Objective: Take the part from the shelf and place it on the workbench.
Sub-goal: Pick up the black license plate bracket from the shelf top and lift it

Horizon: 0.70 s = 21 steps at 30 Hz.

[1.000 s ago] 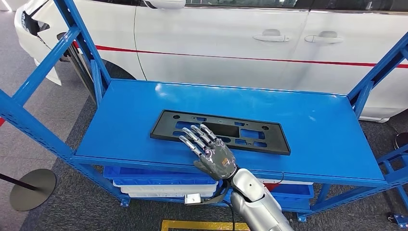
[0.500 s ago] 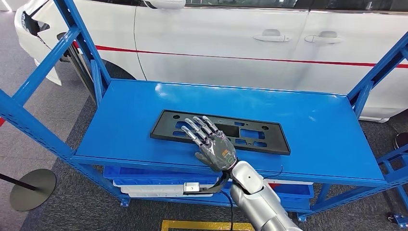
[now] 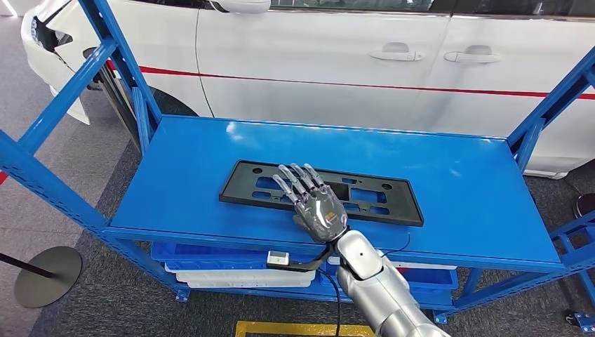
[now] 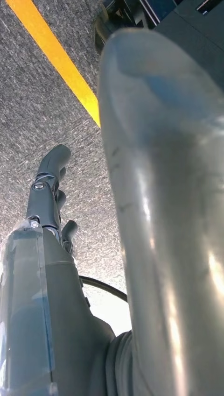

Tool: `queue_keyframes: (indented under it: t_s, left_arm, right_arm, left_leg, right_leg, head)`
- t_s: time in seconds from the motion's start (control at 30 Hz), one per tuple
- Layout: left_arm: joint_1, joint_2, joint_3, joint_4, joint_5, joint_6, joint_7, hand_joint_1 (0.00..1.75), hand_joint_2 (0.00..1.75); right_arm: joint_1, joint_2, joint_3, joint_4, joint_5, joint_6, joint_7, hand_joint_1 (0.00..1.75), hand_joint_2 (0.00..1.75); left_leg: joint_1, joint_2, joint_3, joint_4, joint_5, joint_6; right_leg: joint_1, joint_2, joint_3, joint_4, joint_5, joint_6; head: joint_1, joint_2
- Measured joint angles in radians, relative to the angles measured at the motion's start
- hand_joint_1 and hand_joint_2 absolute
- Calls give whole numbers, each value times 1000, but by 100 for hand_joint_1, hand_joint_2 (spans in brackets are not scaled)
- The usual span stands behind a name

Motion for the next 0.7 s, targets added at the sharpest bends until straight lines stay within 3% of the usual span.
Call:
queue_keyframes:
  t_s: [0.07,0.7]
  left_arm:
    - [0,0,0,0,0,0,0,0,0]
    - [0,0,0,0,-9,0,5,0,0]
  right_arm:
    - [-2,-1,-6,6,0,0,8,0,0]
    - [0,-12,-23,52,15,0,72,0,0]
  left_leg:
    - [0,0,0,0,0,0]
    - [0,0,0,0,0,0]
  right_leg:
    - [0,0,0,0,0,0]
    - [0,0,0,0,0,0]
  head:
    - [0,0]
    - [0,0]
